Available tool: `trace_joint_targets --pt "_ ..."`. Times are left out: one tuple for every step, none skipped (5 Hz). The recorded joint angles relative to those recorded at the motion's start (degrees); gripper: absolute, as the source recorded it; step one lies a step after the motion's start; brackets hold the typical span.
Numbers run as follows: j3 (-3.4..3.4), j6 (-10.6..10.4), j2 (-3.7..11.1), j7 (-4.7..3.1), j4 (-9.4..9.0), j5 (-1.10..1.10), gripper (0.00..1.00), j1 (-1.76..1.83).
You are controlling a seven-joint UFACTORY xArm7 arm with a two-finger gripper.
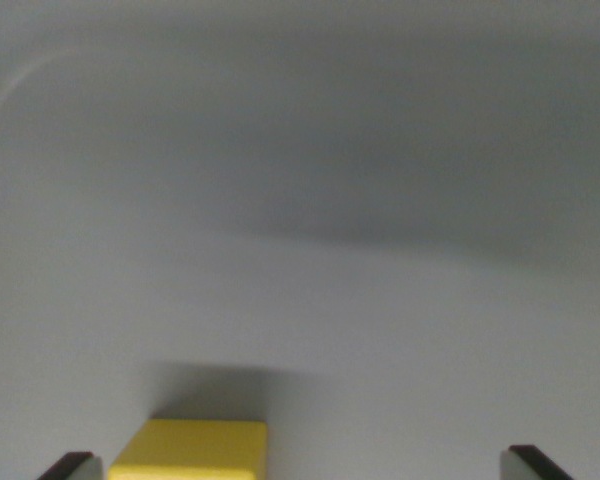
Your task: Pick yellow cube
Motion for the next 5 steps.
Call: trace_joint_targets --pt "0.3 -2.2 0.98 0.62 -1.48 -0.16 0.0 0.52" --pt "0.3 -2.2 0.98 0.62 -1.48 -0.16 0.0 0.52" --pt "0.59 -4.3 1.92 1.22 -2.9 -0.32 0.0 1.02" --pt "0.59 -4.3 1.92 1.22 -2.9 -0.32 0.0 1.02" --pt "0.85 -6.2 2.77 1.76 -4.19 -0.46 0.0 1.47"
